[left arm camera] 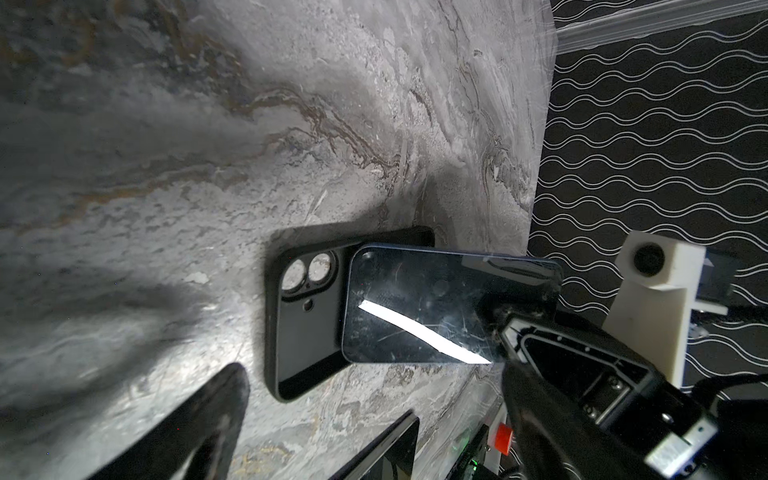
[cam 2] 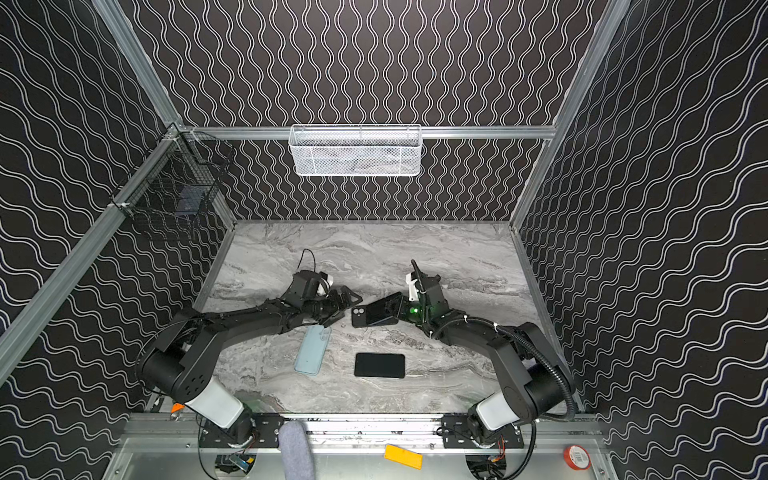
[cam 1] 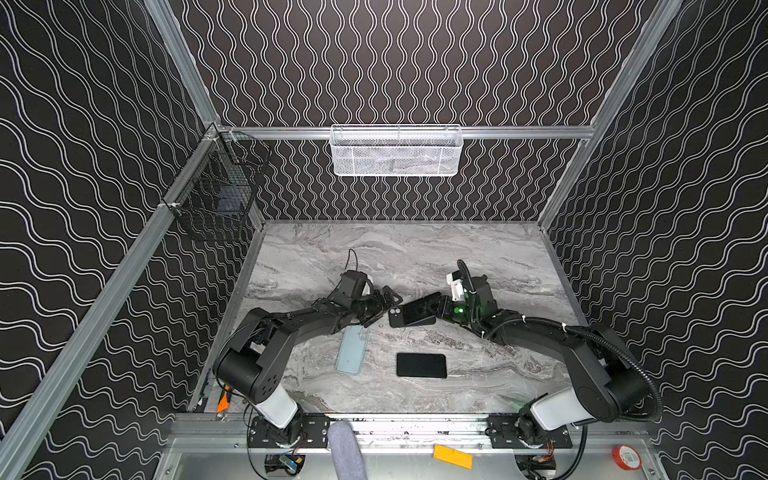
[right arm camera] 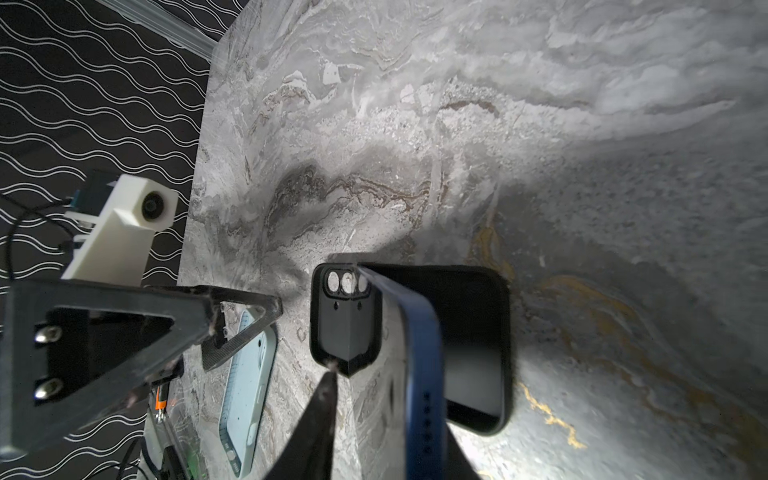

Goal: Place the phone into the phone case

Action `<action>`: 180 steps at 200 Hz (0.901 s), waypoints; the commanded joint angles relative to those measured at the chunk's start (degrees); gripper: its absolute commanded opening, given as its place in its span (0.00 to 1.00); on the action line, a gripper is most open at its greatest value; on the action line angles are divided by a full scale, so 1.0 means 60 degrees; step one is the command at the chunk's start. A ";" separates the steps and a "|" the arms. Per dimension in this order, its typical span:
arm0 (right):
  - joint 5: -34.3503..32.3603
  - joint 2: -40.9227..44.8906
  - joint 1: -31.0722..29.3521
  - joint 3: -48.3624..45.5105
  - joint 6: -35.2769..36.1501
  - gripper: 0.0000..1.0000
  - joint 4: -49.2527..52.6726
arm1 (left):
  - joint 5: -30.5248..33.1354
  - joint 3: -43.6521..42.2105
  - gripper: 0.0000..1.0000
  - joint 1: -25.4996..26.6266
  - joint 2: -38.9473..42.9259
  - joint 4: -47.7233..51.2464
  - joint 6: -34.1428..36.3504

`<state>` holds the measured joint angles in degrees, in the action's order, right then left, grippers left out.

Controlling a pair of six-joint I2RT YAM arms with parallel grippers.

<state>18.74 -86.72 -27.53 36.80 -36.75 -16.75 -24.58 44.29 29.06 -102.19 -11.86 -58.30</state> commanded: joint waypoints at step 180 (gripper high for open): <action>-0.1034 0.0141 -0.0011 0.0108 0.1286 0.51 0.0258 | 0.0570 0.0293 0.99 0.0236 -0.0797 -0.0783 0.0141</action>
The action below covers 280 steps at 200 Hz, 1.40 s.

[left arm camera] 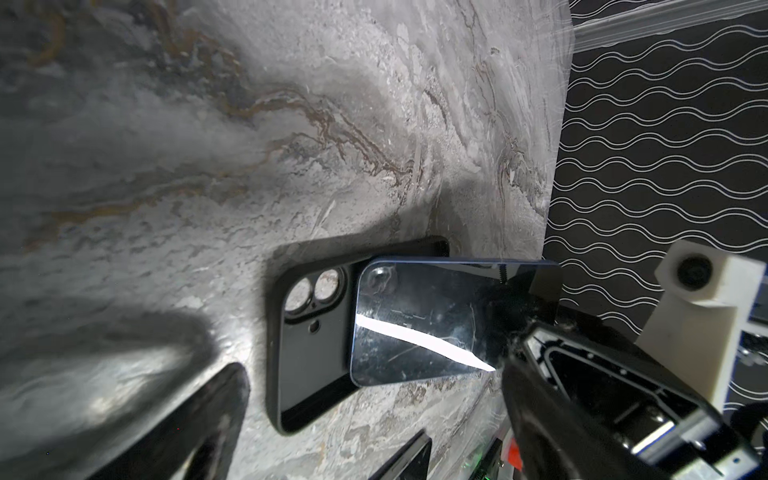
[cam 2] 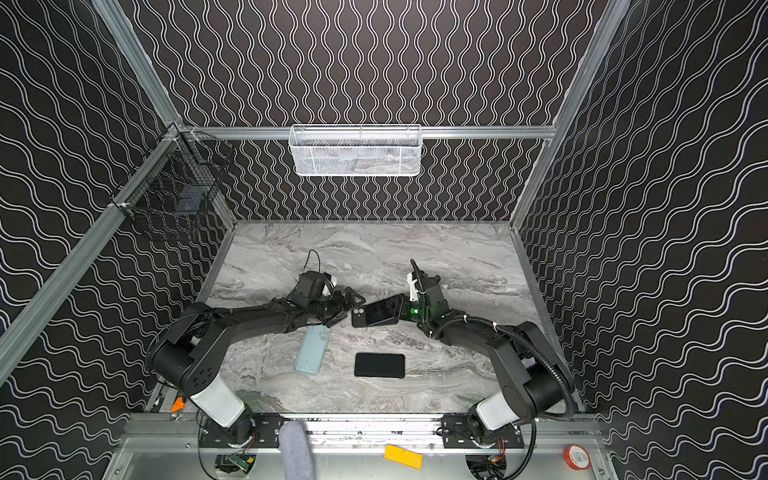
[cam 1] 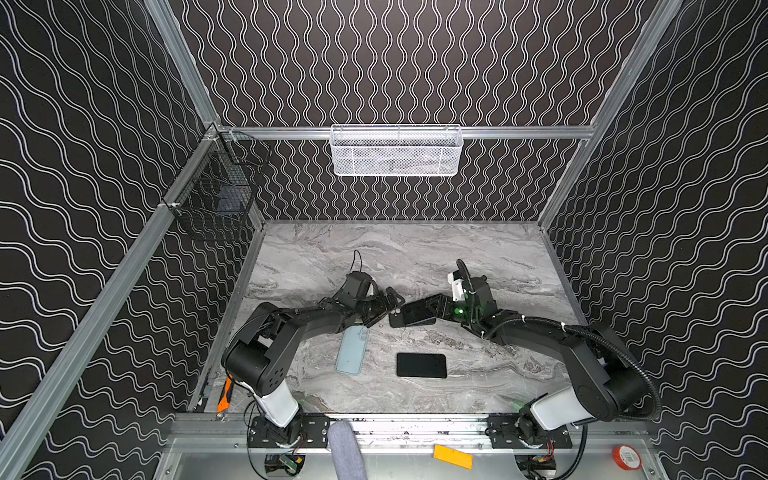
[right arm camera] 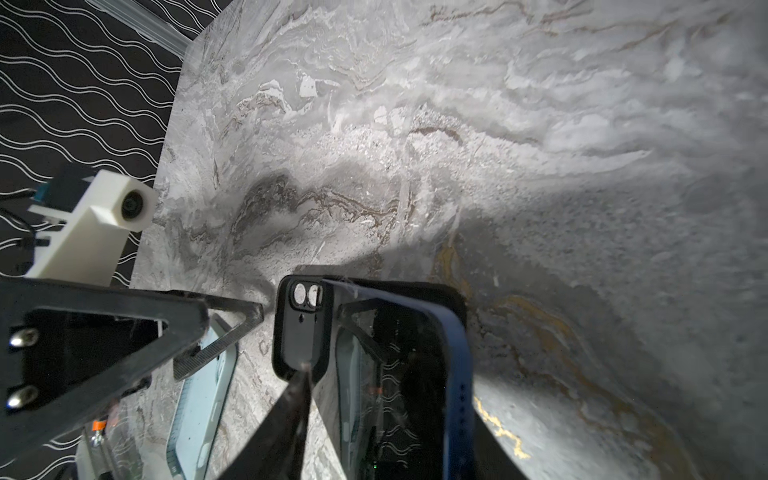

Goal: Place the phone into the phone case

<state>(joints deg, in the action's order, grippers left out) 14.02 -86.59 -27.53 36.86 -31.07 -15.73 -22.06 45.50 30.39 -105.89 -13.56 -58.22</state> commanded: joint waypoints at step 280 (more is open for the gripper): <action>-0.0754 0.0013 -0.0113 -0.0512 0.0091 0.24 -0.0239 | -0.0014 0.0030 0.99 0.0322 -0.0551 -0.1006 -0.0193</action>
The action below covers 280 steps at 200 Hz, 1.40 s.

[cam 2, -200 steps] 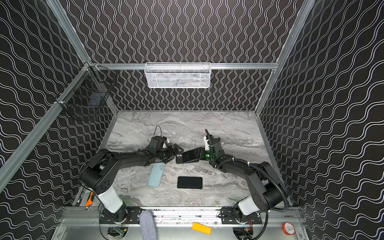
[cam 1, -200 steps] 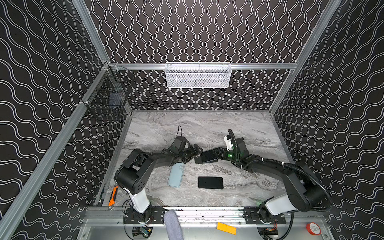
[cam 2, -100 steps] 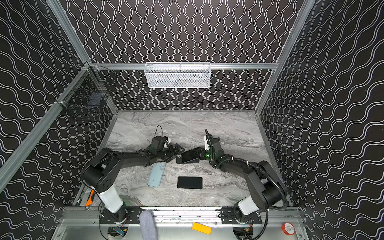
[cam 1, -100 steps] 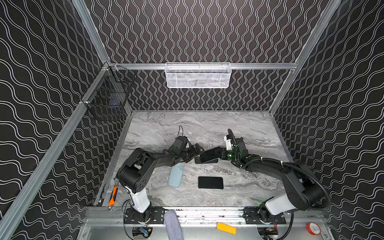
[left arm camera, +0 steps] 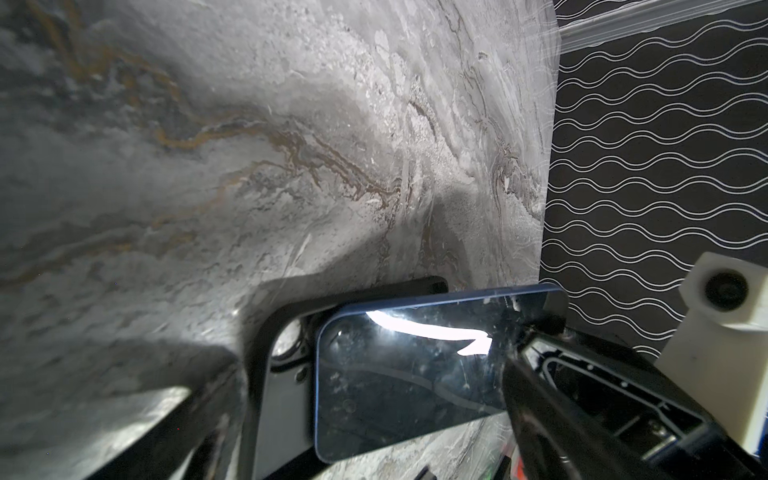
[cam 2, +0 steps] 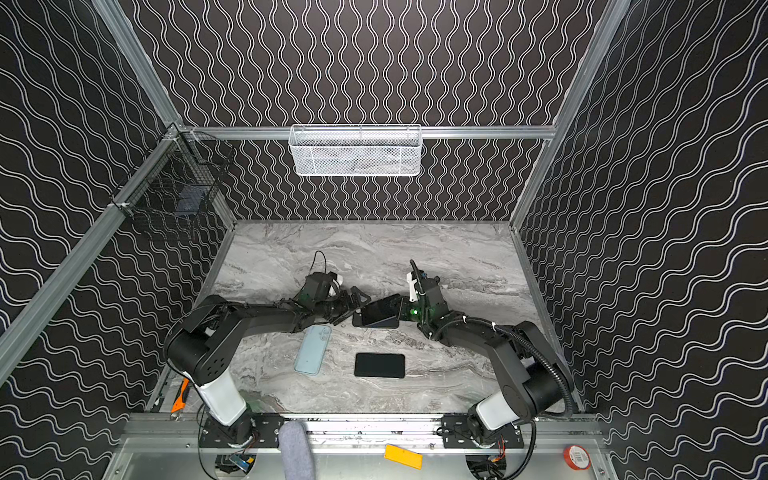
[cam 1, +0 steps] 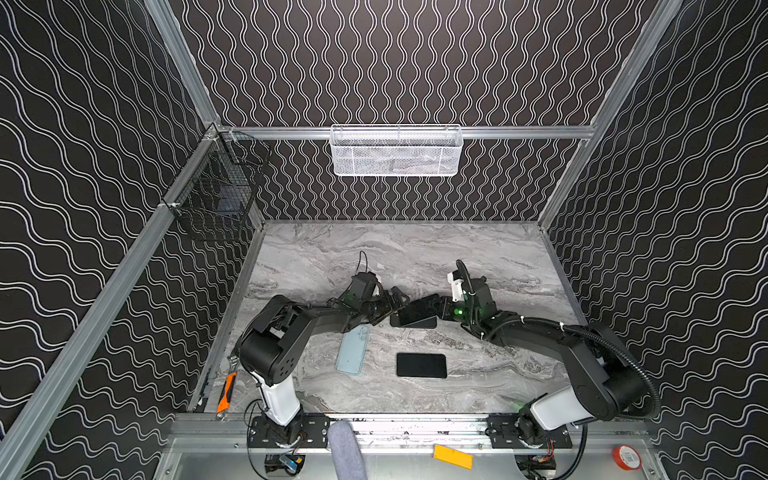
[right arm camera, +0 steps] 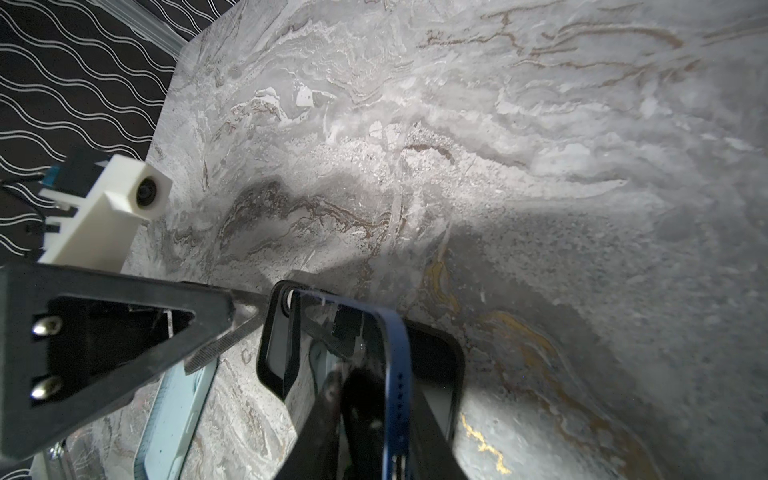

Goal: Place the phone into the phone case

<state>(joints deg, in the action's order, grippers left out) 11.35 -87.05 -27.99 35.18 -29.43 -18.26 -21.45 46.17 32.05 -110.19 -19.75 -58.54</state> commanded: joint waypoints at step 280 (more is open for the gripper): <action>-0.1006 -0.0514 -0.0840 -0.0939 -0.0488 0.30 -0.0089 | -0.0116 0.0030 0.99 0.0468 0.0055 -0.0178 -0.0571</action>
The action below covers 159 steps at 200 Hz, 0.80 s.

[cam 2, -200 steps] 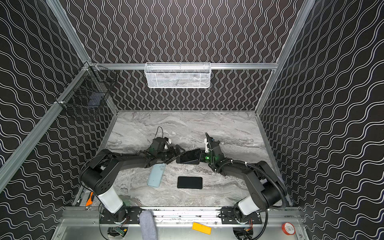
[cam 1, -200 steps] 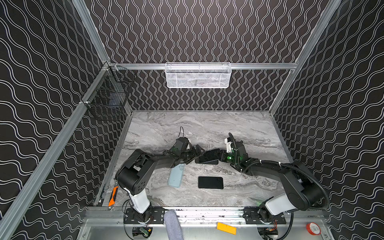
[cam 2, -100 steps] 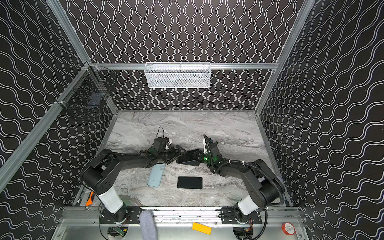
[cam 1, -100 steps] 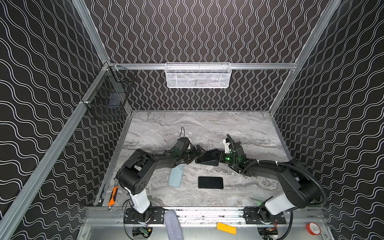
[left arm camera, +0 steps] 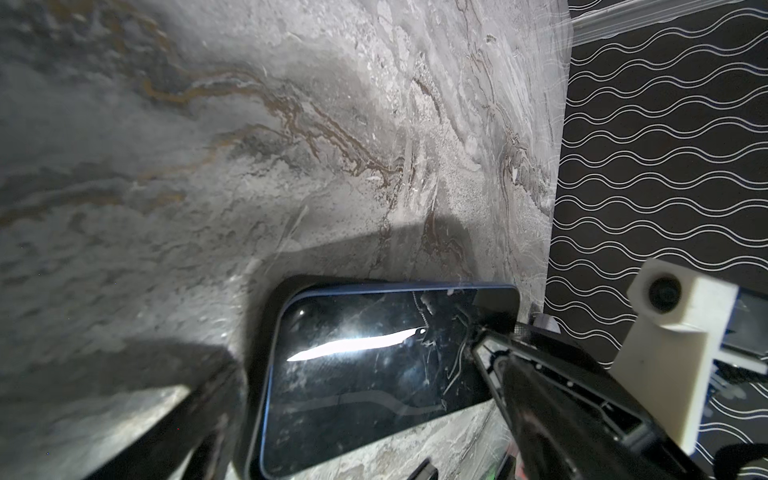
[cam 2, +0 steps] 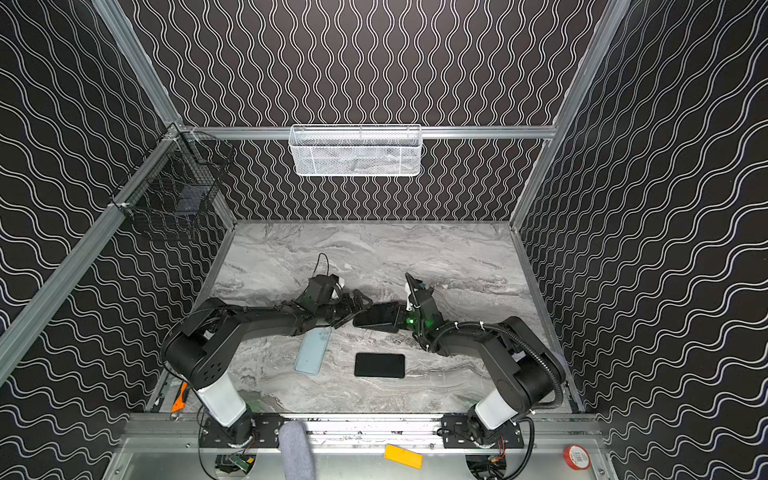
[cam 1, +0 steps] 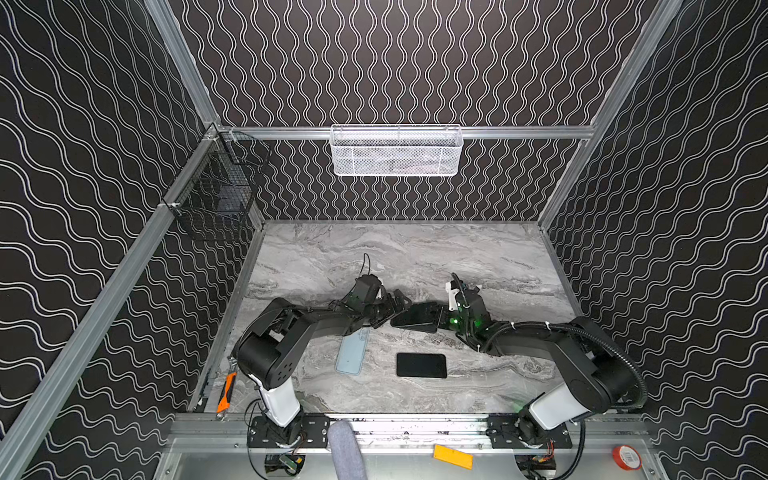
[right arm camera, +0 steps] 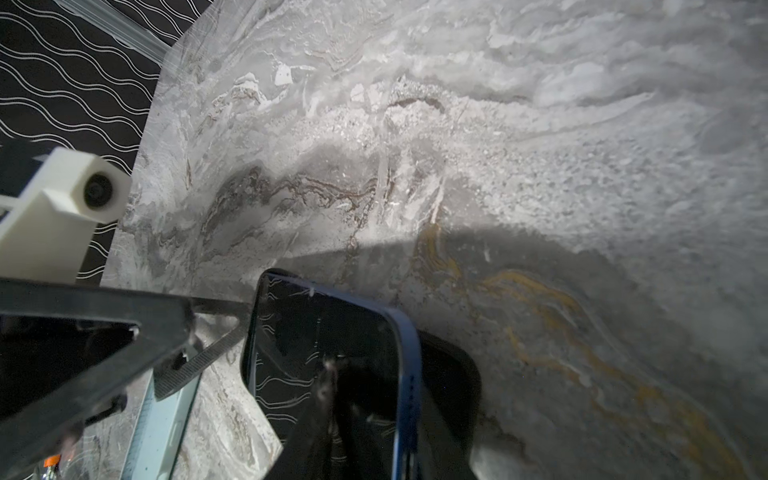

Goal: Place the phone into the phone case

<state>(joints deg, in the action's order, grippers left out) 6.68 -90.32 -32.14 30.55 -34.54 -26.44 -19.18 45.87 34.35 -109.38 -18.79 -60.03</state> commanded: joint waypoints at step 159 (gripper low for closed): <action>-0.1126 0.0545 -0.0440 0.0062 0.0867 0.58 0.2200 | -0.0480 -0.0023 0.99 0.0094 -0.0007 -0.0442 -0.0363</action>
<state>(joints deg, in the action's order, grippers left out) 2.15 -88.03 -34.76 30.76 -30.37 -17.15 -21.43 45.74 34.89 -109.69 -19.68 -61.56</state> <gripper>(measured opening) 0.562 0.986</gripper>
